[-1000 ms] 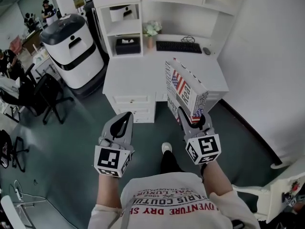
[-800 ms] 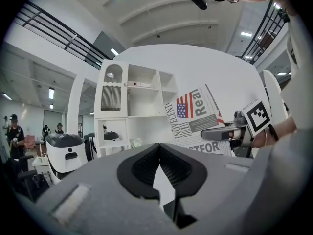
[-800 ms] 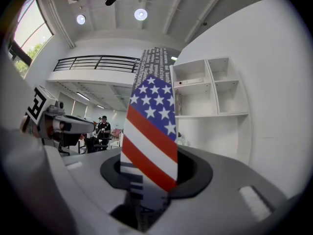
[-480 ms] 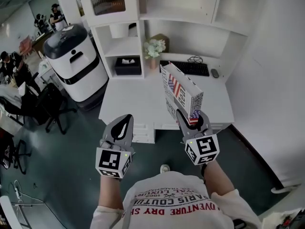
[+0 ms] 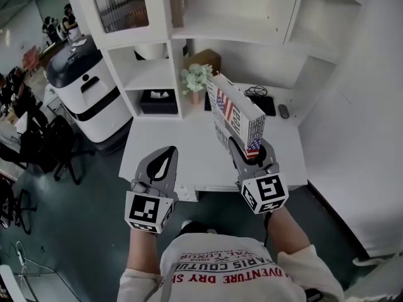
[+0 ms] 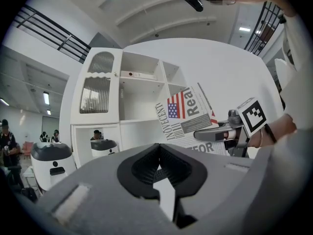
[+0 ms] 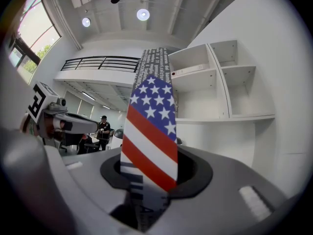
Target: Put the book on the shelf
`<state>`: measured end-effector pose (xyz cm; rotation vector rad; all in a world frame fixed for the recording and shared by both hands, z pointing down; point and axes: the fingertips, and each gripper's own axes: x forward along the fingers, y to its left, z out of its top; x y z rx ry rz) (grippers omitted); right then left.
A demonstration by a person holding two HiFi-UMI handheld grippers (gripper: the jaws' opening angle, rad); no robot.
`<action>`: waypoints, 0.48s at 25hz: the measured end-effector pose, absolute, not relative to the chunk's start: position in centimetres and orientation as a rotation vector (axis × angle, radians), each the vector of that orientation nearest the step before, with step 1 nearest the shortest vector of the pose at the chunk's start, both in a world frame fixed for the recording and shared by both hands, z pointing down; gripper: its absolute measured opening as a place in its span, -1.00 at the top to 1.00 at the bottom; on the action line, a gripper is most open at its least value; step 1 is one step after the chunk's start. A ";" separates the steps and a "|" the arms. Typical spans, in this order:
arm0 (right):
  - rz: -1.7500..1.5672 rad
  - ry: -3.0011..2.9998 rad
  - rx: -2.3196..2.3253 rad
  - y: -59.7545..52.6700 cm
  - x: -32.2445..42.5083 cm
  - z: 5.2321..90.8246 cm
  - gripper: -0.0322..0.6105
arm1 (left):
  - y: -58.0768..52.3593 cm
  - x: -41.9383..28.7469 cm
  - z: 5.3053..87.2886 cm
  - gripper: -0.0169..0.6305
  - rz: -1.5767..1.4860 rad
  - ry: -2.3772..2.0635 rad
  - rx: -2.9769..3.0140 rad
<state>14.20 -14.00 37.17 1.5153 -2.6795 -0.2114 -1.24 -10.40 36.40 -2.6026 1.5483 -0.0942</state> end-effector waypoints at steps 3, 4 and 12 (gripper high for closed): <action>-0.240 -2.678 1.520 -16.9 13.3 36.3 0.41 | -13.3 -1.7 35.9 0.93 -0.075 1.528 -2.611; -0.247 -2.677 1.528 -17.8 13.0 36.0 0.41 | -14.3 -2.0 35.7 0.93 -0.069 1.521 -2.616; -0.340 -2.652 1.602 -24.6 10.7 31.7 0.41 | -21.9 -4.5 32.8 0.93 -0.025 1.461 -2.615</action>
